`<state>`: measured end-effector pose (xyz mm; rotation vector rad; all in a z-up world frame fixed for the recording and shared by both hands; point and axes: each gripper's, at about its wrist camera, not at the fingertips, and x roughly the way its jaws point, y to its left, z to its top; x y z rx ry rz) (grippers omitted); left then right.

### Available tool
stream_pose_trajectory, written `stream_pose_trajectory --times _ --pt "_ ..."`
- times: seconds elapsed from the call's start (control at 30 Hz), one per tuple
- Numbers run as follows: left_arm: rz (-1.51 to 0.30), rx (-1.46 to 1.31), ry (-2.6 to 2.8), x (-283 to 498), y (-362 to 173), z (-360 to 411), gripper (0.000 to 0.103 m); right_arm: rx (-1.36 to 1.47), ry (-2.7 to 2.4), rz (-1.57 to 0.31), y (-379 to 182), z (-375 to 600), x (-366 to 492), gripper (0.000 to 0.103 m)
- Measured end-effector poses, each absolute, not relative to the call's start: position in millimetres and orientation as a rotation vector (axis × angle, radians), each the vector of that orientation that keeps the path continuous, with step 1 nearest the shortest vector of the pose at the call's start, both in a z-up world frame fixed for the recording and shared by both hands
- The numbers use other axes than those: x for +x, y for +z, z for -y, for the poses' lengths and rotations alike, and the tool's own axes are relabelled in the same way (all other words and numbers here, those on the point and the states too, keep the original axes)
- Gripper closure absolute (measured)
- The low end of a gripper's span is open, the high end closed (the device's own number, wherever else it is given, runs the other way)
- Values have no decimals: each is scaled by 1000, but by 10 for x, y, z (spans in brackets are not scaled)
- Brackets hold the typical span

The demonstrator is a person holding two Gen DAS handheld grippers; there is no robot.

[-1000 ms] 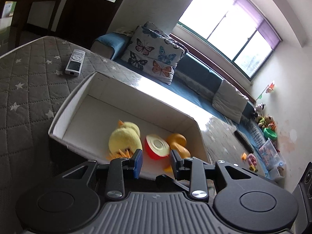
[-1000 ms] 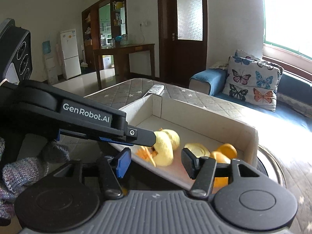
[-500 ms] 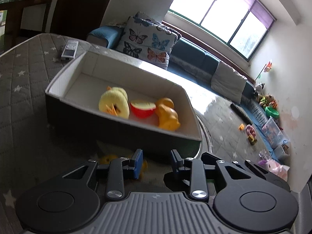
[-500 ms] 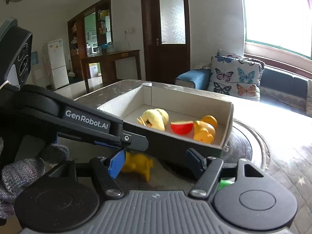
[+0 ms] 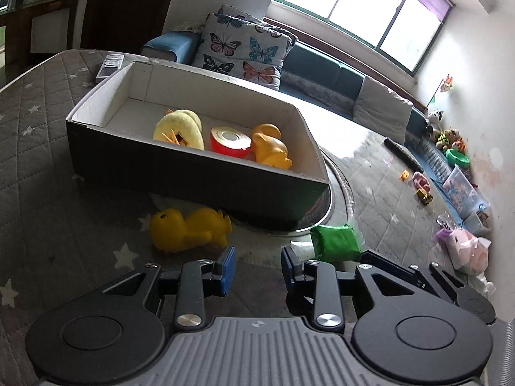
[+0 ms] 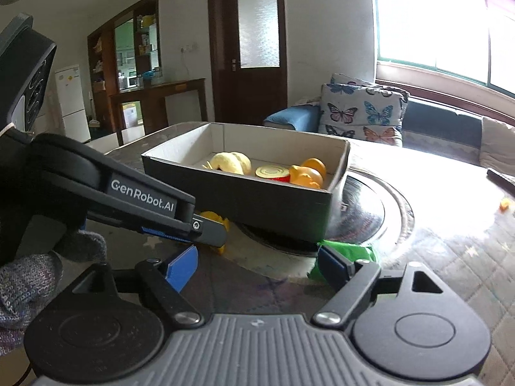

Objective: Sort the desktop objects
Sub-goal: 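Move both grippers down onto the green fabric pouch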

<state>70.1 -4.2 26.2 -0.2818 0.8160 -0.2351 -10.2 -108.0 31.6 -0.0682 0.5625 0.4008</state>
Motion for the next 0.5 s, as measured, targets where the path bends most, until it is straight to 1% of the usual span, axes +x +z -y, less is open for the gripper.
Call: stream_pose_trajectory --times 0.5 --pt "-853 -226 -235 654 154 254 70 -32 323 -582 165 1302 -160 18"
